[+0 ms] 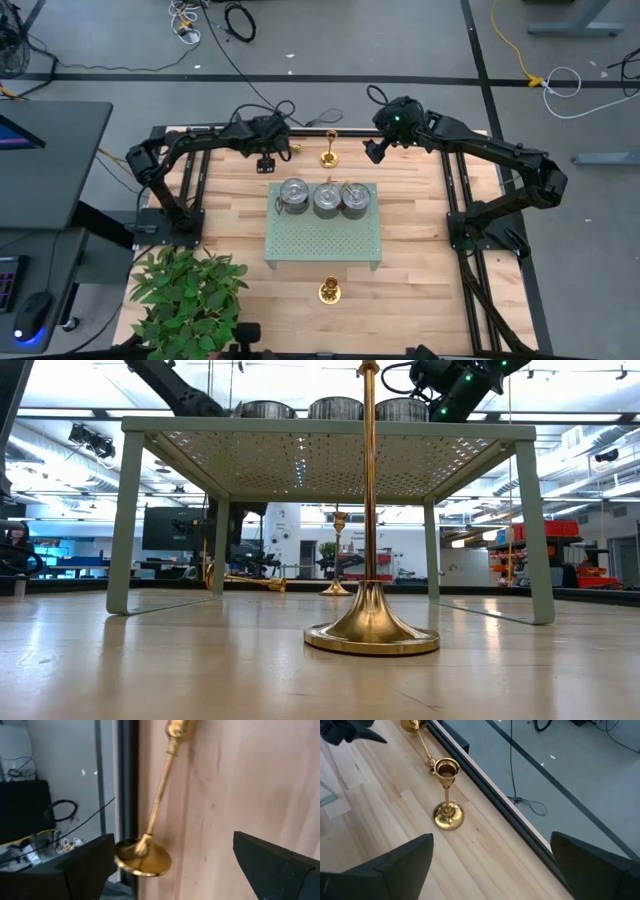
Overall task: Pick & Place candle stick holders
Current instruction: Put the top golden candle holder on the shelf aligned with the middle orange scented candle
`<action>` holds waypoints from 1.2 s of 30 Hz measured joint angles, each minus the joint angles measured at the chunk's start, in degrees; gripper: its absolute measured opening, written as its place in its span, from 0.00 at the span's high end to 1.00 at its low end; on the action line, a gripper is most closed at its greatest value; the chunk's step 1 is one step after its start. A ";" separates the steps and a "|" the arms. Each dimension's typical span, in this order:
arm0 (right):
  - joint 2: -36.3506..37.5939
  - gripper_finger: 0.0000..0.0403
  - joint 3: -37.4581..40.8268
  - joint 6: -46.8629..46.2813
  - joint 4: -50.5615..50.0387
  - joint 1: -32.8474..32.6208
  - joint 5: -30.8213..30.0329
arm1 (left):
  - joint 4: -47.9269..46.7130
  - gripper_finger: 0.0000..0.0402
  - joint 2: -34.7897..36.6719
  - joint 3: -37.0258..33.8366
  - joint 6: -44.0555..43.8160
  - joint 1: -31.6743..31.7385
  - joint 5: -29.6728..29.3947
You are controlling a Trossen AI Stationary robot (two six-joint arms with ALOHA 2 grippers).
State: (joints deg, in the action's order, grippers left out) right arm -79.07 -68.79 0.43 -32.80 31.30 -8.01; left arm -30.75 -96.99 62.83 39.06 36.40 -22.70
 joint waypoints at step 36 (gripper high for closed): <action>0.00 0.01 0.00 -2.75 0.20 -0.01 -0.04 | 19.49 0.07 -5.94 -4.29 12.92 6.84 4.66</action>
State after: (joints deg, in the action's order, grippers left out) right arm -79.07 -68.79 -2.33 -32.61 31.29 -8.05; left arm -11.25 -102.93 58.54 51.98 43.24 -18.04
